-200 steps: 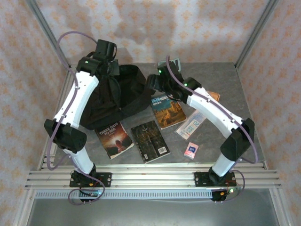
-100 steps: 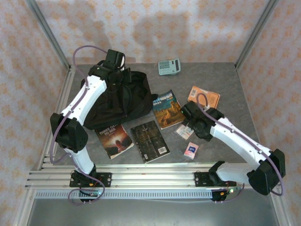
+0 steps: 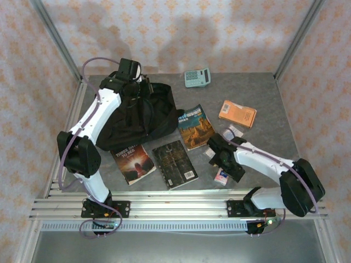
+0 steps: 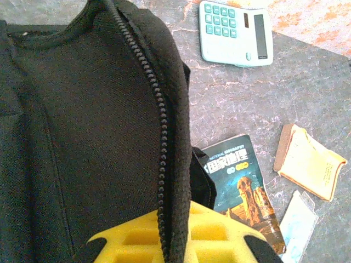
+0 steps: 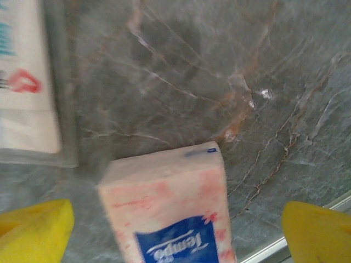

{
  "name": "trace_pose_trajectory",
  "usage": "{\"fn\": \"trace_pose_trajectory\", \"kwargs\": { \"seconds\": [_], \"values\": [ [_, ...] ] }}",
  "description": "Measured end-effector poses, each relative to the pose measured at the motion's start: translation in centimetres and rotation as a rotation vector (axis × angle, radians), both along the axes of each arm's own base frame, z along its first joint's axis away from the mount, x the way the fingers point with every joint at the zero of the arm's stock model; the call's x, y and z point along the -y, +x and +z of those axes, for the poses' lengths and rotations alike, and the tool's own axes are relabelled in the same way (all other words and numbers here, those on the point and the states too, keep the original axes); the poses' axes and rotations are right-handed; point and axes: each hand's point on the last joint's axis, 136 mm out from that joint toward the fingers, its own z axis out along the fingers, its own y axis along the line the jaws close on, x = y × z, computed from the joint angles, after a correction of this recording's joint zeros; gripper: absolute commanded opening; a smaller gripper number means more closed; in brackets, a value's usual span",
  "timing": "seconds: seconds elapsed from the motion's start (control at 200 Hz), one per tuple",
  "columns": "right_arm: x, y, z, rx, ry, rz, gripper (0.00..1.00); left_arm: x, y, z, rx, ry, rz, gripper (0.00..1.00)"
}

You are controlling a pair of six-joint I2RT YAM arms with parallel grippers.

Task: Pack books, pencil case, and school supplies into a backpack

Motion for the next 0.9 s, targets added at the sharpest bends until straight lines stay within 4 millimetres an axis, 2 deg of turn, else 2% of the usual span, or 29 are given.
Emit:
{"fn": "trace_pose_trajectory", "kwargs": {
  "seconds": [0.15,0.39,0.656,0.801,0.901],
  "values": [
    [-0.3,-0.6,-1.4,-0.03,0.022,-0.006,0.89,0.3,-0.2,-0.8,-0.02,-0.021,-0.005,0.0],
    [-0.9,0.3,-1.4,0.006,0.043,-0.012,0.66,0.4,-0.1,-0.7,-0.015,-0.024,-0.007,0.0],
    [-0.6,0.4,-1.5,0.011,0.028,-0.006,0.55,0.4,-0.1,-0.7,-0.014,-0.022,-0.009,0.0],
    [-0.6,1.1,-0.7,0.037,0.013,0.022,0.51,0.4,-0.2,-0.7,-0.017,-0.021,-0.009,0.0],
    [-0.8,2.3,1.1,0.098,0.02,0.048,0.49,0.3,-0.2,-0.4,-0.013,-0.02,-0.007,0.0]
  ]
}}
